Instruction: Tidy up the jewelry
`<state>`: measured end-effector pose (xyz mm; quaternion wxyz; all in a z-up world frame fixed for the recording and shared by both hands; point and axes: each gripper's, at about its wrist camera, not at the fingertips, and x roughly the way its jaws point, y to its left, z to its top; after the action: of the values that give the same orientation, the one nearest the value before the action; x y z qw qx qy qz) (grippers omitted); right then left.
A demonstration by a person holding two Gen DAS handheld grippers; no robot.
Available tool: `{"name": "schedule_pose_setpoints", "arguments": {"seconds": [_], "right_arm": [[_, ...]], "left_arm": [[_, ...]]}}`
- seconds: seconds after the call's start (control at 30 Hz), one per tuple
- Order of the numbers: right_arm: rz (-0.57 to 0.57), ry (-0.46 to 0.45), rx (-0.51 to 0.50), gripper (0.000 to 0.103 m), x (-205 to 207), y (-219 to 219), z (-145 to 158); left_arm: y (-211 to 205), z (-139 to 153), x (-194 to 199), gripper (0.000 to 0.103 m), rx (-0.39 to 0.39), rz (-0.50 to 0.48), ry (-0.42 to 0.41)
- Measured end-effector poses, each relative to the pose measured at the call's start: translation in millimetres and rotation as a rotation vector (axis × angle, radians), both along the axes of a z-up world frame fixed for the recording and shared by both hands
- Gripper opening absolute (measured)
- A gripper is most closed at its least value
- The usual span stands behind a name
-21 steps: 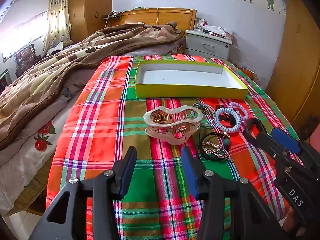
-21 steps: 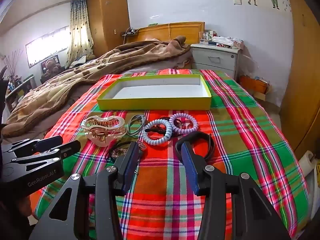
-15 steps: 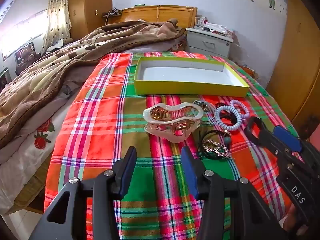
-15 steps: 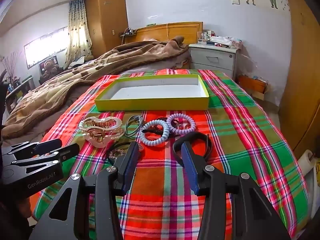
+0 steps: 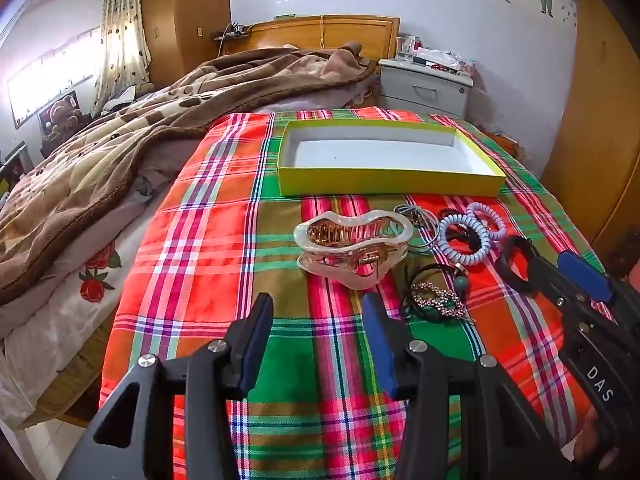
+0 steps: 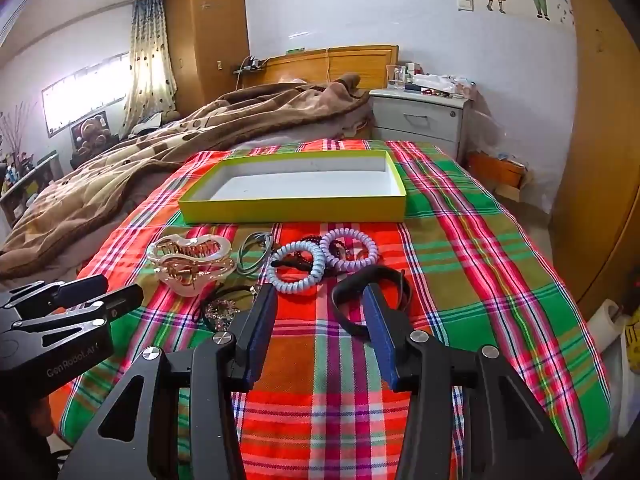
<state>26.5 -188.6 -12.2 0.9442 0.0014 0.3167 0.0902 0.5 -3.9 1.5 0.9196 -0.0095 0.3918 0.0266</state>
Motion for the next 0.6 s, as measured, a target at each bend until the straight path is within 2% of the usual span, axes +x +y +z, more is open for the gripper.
{"name": "schedule_pose_setpoints", "arguments": {"seconds": [0.6], "right_arm": [[0.001,0.000,-0.005,0.045,-0.3,0.0,-1.4]], "left_arm": [[2.5,0.2,-0.6,0.048,-0.005,0.004,0.006]]}}
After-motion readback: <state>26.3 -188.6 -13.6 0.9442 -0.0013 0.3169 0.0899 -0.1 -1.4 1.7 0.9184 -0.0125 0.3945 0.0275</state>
